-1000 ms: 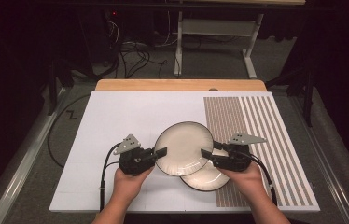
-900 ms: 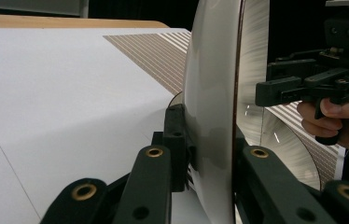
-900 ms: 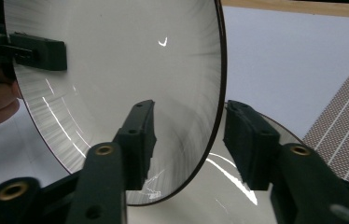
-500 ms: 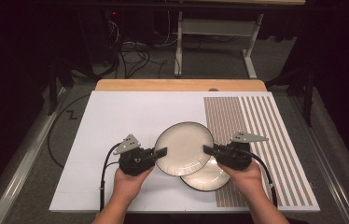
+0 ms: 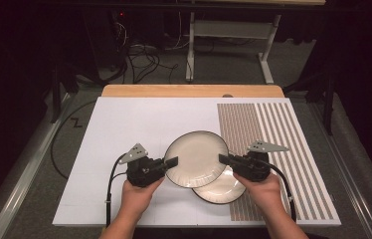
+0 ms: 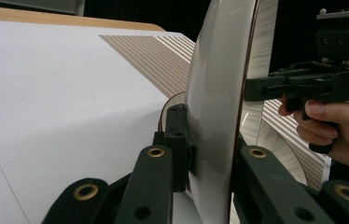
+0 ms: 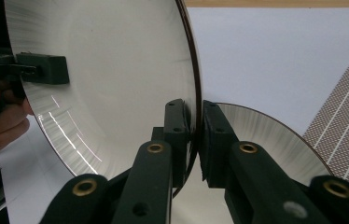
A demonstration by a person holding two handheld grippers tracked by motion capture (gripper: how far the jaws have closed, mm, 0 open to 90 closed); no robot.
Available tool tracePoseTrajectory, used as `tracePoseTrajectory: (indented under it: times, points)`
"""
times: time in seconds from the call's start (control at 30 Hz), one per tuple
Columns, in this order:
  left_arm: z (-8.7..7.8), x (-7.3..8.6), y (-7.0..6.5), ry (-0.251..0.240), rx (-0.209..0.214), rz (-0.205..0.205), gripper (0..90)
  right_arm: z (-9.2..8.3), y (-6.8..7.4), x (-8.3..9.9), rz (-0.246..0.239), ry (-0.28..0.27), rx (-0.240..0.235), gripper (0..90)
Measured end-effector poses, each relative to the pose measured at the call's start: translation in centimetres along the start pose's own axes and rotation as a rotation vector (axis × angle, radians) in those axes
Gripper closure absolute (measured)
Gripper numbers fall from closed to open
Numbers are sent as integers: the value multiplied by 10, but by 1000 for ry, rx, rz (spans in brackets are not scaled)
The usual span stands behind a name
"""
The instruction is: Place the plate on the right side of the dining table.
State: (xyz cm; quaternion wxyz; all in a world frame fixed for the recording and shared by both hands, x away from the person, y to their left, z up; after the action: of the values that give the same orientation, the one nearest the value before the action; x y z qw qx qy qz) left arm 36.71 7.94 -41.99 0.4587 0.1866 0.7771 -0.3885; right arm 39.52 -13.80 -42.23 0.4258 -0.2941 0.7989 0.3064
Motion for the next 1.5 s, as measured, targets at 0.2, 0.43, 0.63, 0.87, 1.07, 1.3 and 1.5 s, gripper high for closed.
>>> tracePoseTrajectory:
  times: [0.2,0.43,0.63,0.87,1.07,1.3,1.5]
  points:
    - [0,-1,-3,-17,-3,-6,799,-4,1,0,2,5,4,854]
    - [3,-10,-11,-49,-4,-7,798,-13,0,-5,-3,-6,6,856]
    - [13,-15,-24,-37,-3,5,797,-28,-6,-8,5,-18,12,860]
    - [31,-17,-37,2,11,21,798,-48,-18,-7,-6,-14,42,857]
    - [48,-22,-48,36,27,25,797,-64,-29,-7,-1,-23,70,856]
    - [71,-26,-65,76,51,43,796,-88,-43,-3,12,-42,110,855]
    - [91,-26,-75,109,63,58,793,-105,-56,5,28,-56,142,855]
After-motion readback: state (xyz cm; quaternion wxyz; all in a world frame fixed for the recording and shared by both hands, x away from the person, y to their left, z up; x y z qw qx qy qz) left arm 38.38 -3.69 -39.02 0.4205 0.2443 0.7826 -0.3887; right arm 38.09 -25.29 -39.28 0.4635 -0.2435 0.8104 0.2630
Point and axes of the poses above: each handheld gripper's, and its own axes: z roughly forward along the jaws, x roughly out of its underside, y roughly to its left, the point moved 8 cm from there along z, roughly forward along the jaws, and after that the axes turned 3 degrees about -z, right-handed, at the moved point
